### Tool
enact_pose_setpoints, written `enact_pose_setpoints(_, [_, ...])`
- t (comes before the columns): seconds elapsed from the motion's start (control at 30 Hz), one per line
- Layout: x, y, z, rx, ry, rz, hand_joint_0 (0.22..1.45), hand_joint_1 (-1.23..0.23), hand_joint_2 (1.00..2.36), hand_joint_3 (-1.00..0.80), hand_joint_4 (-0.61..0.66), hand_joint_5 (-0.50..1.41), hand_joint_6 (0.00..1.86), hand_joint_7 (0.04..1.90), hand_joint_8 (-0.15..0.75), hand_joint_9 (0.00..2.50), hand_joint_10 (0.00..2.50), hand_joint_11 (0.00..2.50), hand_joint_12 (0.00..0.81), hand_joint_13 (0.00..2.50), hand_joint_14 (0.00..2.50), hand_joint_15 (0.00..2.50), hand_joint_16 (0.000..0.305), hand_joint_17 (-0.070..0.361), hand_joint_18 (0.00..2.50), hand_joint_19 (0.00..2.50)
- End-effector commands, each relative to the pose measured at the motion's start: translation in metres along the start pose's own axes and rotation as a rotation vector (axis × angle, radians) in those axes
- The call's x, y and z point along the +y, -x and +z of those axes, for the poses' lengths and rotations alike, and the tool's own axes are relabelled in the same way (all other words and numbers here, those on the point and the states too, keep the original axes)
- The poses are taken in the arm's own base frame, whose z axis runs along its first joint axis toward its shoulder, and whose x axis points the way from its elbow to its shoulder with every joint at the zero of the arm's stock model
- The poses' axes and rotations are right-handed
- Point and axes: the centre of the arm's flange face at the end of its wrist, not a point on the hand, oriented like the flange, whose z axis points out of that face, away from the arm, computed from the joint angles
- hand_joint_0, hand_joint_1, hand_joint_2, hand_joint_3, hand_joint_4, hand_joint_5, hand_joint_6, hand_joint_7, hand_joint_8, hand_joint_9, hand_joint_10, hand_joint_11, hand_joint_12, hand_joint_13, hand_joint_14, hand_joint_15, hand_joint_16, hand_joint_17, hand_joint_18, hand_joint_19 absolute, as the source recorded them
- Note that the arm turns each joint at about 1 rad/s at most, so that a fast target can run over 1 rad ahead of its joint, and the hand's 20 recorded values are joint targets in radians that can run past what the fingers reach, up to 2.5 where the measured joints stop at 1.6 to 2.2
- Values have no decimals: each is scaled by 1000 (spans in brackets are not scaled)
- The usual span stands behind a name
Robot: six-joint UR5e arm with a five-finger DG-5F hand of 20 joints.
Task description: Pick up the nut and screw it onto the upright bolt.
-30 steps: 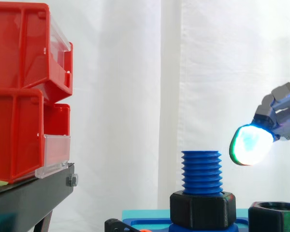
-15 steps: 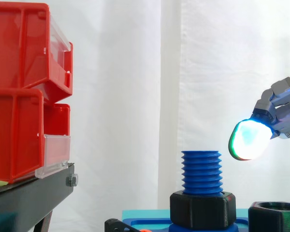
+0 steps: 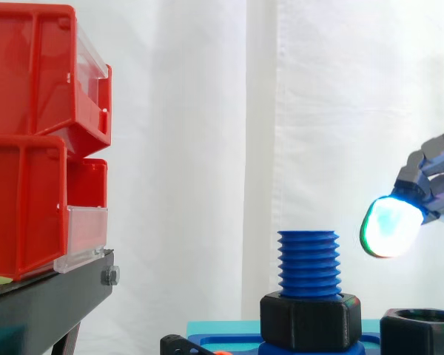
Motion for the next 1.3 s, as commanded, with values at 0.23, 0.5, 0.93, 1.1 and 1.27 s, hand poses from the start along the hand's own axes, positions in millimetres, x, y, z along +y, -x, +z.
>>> enact_pose_setpoints(0.23, [6,-15,-3,-24,-29,7,373,-827,1000,-500,270,-262,502,822,324,298,0,50,463,228,0,0,68,154,265,75])
enact_pose_setpoints(0.5, [9,-15,-8,-27,-44,11,311,-787,1000,-500,240,-294,502,783,321,135,1,76,473,57,0,0,73,165,40,72])
enact_pose_setpoints(0.93, [13,-17,-12,-33,-54,21,339,-763,1000,-500,188,-300,502,717,287,0,0,9,448,0,0,0,71,159,0,43])
enact_pose_setpoints(1.1, [15,-24,-14,-33,-57,24,351,-753,1000,-500,197,-300,502,717,286,0,0,0,445,0,0,0,70,157,0,51])
enact_pose_setpoints(1.27, [18,-30,-17,-42,-69,35,355,-748,1000,-500,201,-300,502,722,288,0,0,8,447,0,0,0,69,156,0,55])
